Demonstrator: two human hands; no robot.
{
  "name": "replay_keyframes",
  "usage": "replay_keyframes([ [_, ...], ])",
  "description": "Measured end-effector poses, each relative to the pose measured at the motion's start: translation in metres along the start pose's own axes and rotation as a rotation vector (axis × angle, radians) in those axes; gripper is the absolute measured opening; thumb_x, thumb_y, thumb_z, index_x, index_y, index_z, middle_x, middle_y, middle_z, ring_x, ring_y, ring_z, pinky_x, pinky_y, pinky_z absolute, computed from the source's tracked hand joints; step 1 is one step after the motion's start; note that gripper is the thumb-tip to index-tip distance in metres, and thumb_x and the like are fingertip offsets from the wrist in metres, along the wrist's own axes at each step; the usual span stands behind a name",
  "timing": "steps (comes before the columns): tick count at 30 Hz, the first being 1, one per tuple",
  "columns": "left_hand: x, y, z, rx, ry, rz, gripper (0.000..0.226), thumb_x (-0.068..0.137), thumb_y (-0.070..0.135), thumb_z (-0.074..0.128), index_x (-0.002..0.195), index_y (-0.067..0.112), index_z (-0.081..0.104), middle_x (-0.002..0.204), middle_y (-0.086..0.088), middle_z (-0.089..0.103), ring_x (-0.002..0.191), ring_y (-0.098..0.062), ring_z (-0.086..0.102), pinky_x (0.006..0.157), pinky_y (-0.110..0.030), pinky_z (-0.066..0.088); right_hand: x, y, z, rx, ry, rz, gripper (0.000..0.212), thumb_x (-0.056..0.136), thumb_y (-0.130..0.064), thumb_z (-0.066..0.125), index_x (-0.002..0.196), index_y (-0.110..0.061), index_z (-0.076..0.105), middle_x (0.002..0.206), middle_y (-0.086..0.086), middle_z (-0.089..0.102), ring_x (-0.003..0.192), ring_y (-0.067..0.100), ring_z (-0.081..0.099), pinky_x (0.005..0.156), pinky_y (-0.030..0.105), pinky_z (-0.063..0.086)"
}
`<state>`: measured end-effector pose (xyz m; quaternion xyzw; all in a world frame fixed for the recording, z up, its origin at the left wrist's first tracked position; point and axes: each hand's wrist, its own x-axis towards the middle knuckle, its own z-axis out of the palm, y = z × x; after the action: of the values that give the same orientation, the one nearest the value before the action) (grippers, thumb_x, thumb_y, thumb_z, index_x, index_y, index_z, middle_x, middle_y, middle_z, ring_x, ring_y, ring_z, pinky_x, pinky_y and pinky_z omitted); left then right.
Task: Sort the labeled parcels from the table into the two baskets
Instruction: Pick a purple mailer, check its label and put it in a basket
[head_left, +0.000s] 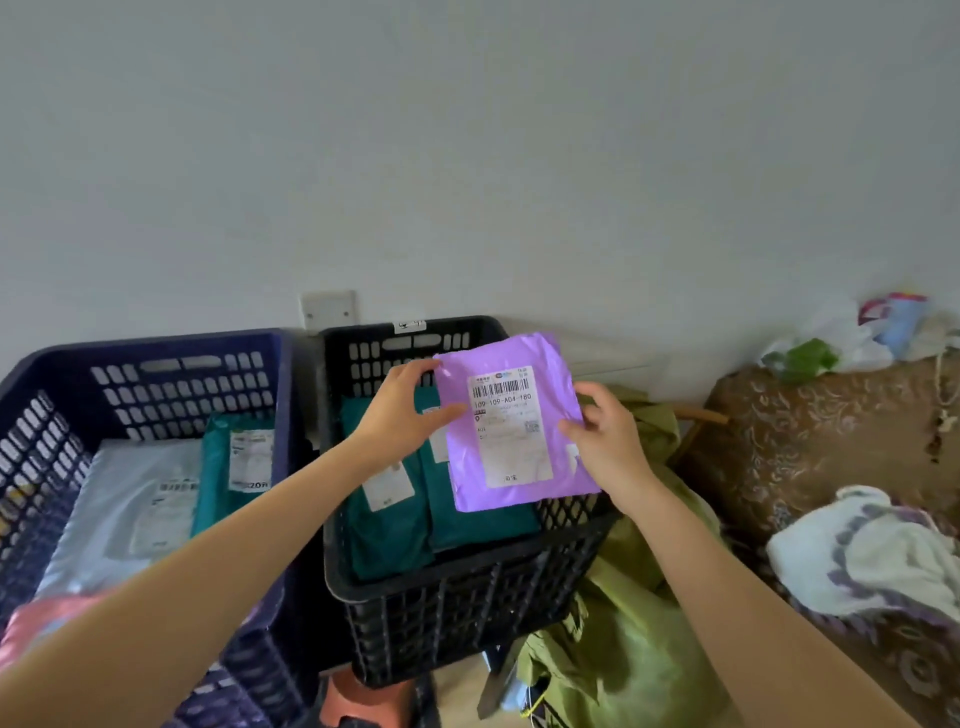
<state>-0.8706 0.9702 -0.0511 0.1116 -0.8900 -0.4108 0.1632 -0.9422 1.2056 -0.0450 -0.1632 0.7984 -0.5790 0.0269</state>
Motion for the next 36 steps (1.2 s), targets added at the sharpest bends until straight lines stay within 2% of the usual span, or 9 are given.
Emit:
replay_keyframes([
  [4, 0.035, -0.013, 0.004, 0.093, -0.011, 0.002, 0.076, 0.079, 0.045, 0.073, 0.143, 0.024, 0.037, 0.146, -0.003, 0.036, 0.131, -0.019, 0.039, 0.102, -0.028, 0.033, 0.044, 0.008, 0.01, -0.086, -0.189, -0.016, 0.036, 0.087, 0.007, 0.059, 0.109, -0.021, 0.056, 0.11, 0.007, 0.067, 0.1, 0.018, 0.065, 0.083, 0.026, 0.052],
  [7, 0.057, -0.027, 0.006, 0.128, -0.074, -0.04, 0.068, 0.08, 0.043, 0.073, 0.138, 0.024, 0.044, 0.143, -0.001, 0.043, 0.13, -0.019, 0.041, 0.103, -0.03, 0.035, 0.071, 0.018, 0.02, -0.163, -0.297, -0.007, 0.04, 0.082, 0.016, 0.059, 0.113, -0.009, 0.06, 0.109, 0.015, 0.067, 0.094, 0.019, 0.063, 0.084, 0.028, 0.05],
  [12, 0.071, -0.044, 0.018, -0.033, -0.249, -0.22, 0.03, 0.081, 0.028, 0.076, 0.105, 0.011, 0.068, 0.1, -0.005, 0.072, 0.092, -0.016, 0.067, 0.089, -0.036, 0.053, 0.097, 0.04, 0.035, -0.256, -0.481, 0.017, 0.039, 0.082, 0.014, 0.061, 0.117, -0.004, 0.06, 0.105, 0.01, 0.066, 0.092, 0.015, 0.06, 0.072, 0.013, 0.046],
  [18, 0.065, -0.056, 0.03, -0.123, -0.238, -0.376, 0.013, 0.086, 0.011, 0.07, 0.097, 0.006, 0.069, 0.095, -0.012, 0.07, 0.078, -0.017, 0.061, 0.072, -0.027, 0.051, 0.122, 0.063, 0.05, -0.301, -0.575, 0.061, 0.04, 0.085, 0.009, 0.061, 0.122, -0.006, 0.058, 0.112, 0.011, 0.065, 0.101, 0.02, 0.062, 0.086, 0.031, 0.053],
  [22, 0.058, -0.06, 0.035, -0.136, -0.192, -0.515, 0.009, 0.088, 0.011, 0.067, 0.096, 0.006, 0.067, 0.091, -0.007, 0.068, 0.076, -0.017, 0.062, 0.056, -0.018, 0.048, 0.13, 0.075, 0.057, -0.328, -0.594, 0.091, 0.047, 0.084, 0.002, 0.066, 0.129, -0.011, 0.054, 0.116, 0.003, 0.06, 0.112, 0.02, 0.058, 0.086, 0.022, 0.046],
  [25, 0.051, -0.066, 0.037, -0.199, -0.109, -0.65, 0.001, 0.09, 0.009, 0.064, 0.089, 0.009, 0.065, 0.088, -0.007, 0.067, 0.067, -0.014, 0.06, 0.046, -0.019, 0.046, 0.132, 0.085, 0.063, -0.353, -0.549, 0.115, 0.056, 0.086, -0.007, 0.068, 0.137, -0.015, 0.046, 0.133, 0.007, 0.051, 0.127, 0.023, 0.047, 0.096, 0.027, 0.039],
  [27, 0.047, -0.071, 0.039, -0.27, -0.045, -0.737, 0.008, 0.091, 0.008, 0.063, 0.084, 0.013, 0.064, 0.083, -0.004, 0.065, 0.066, -0.013, 0.058, 0.047, -0.023, 0.047, 0.133, 0.09, 0.066, -0.338, -0.511, 0.171, 0.065, 0.086, -0.013, 0.07, 0.142, -0.015, 0.038, 0.142, 0.009, 0.043, 0.131, 0.025, 0.043, 0.099, 0.032, 0.039],
  [33, 0.034, -0.075, 0.043, -0.445, 0.046, -0.913, 0.012, 0.091, 0.008, 0.062, 0.096, 0.018, 0.067, 0.089, -0.001, 0.065, 0.078, -0.017, 0.058, 0.061, -0.029, 0.045, 0.123, 0.105, 0.068, -0.102, -0.516, 0.42, 0.076, 0.089, -0.011, 0.066, 0.149, -0.017, 0.021, 0.143, 0.009, 0.043, 0.115, 0.018, 0.05, 0.07, 0.022, 0.045],
  [36, 0.03, -0.074, 0.049, -0.482, 0.034, -0.97, 0.013, 0.091, 0.008, 0.062, 0.101, 0.016, 0.066, 0.099, -0.004, 0.067, 0.092, -0.024, 0.06, 0.066, -0.033, 0.047, 0.119, 0.108, 0.074, -0.015, -0.556, 0.566, 0.081, 0.09, -0.014, 0.065, 0.151, -0.025, 0.013, 0.142, 0.006, 0.045, 0.118, 0.024, 0.052, 0.08, 0.039, 0.043],
])
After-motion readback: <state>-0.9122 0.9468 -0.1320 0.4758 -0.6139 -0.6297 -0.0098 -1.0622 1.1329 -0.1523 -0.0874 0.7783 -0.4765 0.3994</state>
